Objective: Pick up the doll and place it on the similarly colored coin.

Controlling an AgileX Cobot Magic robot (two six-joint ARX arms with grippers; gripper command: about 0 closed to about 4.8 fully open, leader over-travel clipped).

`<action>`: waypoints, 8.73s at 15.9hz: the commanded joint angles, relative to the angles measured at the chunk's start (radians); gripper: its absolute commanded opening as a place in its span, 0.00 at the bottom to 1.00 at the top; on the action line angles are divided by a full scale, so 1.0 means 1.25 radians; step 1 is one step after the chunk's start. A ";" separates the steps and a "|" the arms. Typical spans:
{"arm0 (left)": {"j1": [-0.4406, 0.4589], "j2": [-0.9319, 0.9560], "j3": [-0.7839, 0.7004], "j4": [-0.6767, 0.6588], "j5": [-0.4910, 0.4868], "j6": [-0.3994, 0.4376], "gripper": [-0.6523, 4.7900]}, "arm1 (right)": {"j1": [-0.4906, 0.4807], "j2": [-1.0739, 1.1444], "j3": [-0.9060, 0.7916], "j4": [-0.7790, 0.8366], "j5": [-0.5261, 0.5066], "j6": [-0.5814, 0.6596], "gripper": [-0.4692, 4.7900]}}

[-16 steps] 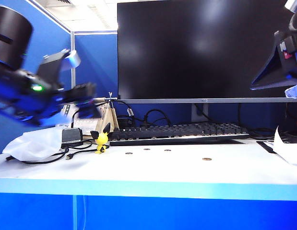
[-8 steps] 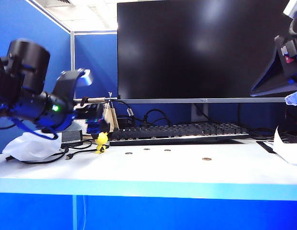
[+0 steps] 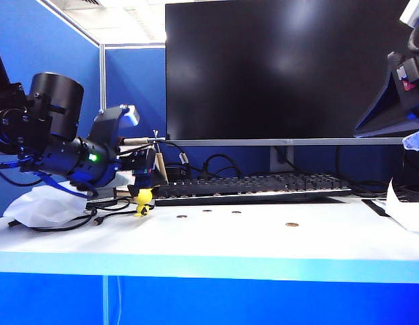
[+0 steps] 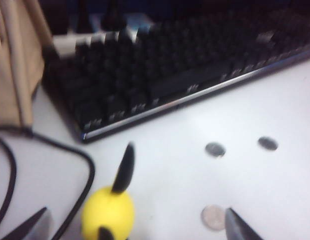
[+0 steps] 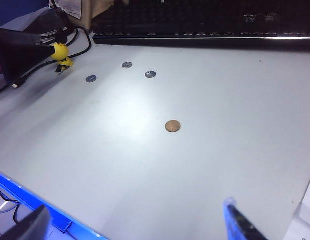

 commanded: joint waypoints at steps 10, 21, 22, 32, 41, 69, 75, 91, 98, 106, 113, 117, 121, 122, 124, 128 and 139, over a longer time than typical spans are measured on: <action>0.006 0.081 0.046 0.030 -0.010 0.000 1.00 | 0.001 -0.001 -0.001 0.005 0.020 0.001 1.00; 0.006 0.095 0.164 -0.147 -0.005 -0.051 1.00 | 0.000 -0.001 -0.014 0.074 0.044 0.000 1.00; 0.006 0.095 0.164 -0.159 -0.008 -0.051 1.00 | -0.004 -0.001 -0.014 0.074 0.044 0.000 1.00; 0.006 0.096 0.164 -0.148 -0.031 -0.047 0.53 | -0.033 -0.001 -0.014 0.071 0.040 0.001 0.99; 0.006 0.096 0.164 -0.149 -0.031 -0.048 0.24 | -0.033 -0.001 -0.014 0.072 0.040 0.001 0.99; -0.354 0.159 0.345 -0.100 -0.007 -0.123 0.11 | -0.032 -0.002 -0.014 0.143 0.038 0.002 0.99; -0.358 0.208 0.394 -0.110 -0.024 -0.173 0.11 | -0.032 -0.002 -0.014 0.142 0.034 0.020 0.99; -0.359 0.241 0.399 -0.185 -0.062 -0.174 0.11 | -0.032 -0.002 -0.014 0.133 0.035 0.022 0.99; -0.348 0.247 0.398 -0.196 -0.074 -0.174 0.11 | -0.032 -0.002 -0.014 0.134 0.035 0.022 0.99; -0.352 0.251 0.398 -0.193 -0.049 -0.174 0.34 | -0.032 -0.001 -0.014 0.134 0.035 0.022 0.99; -0.355 0.251 0.398 -0.193 -0.048 -0.174 0.54 | -0.032 -0.001 -0.014 0.133 0.035 0.022 0.99; -0.356 0.251 0.398 -0.193 -0.037 -0.174 0.59 | -0.032 -0.001 -0.014 0.133 0.036 0.022 0.99; -0.356 0.251 0.399 -0.193 -0.037 -0.173 0.88 | -0.032 -0.001 -0.014 0.133 0.037 0.022 0.99; -0.356 0.251 0.399 -0.192 -0.038 -0.173 0.88 | -0.032 -0.001 -0.014 0.133 0.037 0.022 0.99; -0.356 0.250 0.399 -0.190 -0.037 -0.169 0.95 | -0.032 -0.001 -0.014 0.133 0.037 0.022 0.99; -0.354 0.221 0.400 -0.190 -0.038 -0.137 0.98 | -0.033 -0.001 -0.014 0.132 0.038 0.022 0.99; -0.297 -0.149 0.316 -0.434 -0.034 -0.060 0.90 | -0.033 -0.001 -0.014 0.122 0.043 0.016 0.99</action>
